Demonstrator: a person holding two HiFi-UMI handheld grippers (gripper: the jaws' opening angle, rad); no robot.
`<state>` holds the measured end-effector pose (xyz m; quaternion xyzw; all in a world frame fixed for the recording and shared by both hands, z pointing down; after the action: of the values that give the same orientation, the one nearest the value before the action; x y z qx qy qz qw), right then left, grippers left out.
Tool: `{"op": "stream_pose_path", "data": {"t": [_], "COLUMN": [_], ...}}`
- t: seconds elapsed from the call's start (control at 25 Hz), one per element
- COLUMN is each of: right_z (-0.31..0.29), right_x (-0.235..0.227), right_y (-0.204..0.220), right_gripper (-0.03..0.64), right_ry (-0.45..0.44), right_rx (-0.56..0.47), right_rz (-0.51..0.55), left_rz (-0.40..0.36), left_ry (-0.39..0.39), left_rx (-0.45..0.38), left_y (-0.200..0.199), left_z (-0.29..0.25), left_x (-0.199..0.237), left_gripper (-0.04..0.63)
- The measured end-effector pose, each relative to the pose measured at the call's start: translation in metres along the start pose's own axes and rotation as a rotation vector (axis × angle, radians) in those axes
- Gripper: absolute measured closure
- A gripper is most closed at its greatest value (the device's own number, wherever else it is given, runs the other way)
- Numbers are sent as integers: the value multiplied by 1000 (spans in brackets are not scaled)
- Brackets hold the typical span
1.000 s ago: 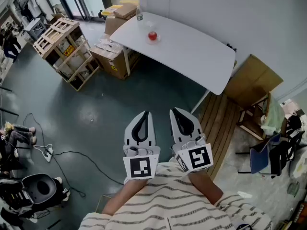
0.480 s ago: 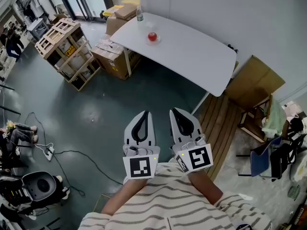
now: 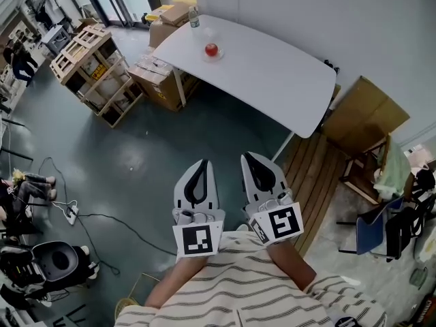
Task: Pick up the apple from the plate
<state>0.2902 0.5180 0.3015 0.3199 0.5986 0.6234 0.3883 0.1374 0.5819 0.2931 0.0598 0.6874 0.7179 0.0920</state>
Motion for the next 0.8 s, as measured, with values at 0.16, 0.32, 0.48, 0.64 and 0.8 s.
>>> {"op": "stream_pose_path", "data": {"t": [0.16,0.32,0.48,0.64,0.8], "right_z": [-14,-47,-103,-159,-211], "right_x": [-12,-30,-48,-67,-82], "right_y": [6,21,21,13,11], "right_gripper": [604,604,604,604,604], "right_ry": [0,6,-3,10,28], "right_rx": [8,40,61,62,66], "right_rz": [-12,-12,22,40,49], "left_rz": [4,15,40,58,53], "left_ry": [2,20,24,38,69], "left_rx": [20,34,45,12,14], "left_y": [9,26,34,27,28], "left_z": [-19,-58,-113,-175,-223], "left_x": [2,13,41,71,96], "left_gripper": [592,592,592,592,592]}}
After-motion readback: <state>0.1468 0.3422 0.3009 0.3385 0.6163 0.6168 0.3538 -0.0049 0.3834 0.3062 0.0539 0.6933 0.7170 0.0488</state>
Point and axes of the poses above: the fingertips, and each gripper's own axes: z backward along the fingers, x to its left, y out of its underside, the point moved 10 cm from there along z, backward along the fingers, and after that the axes turned 13 degrees about -y, right-handed, at the moved point
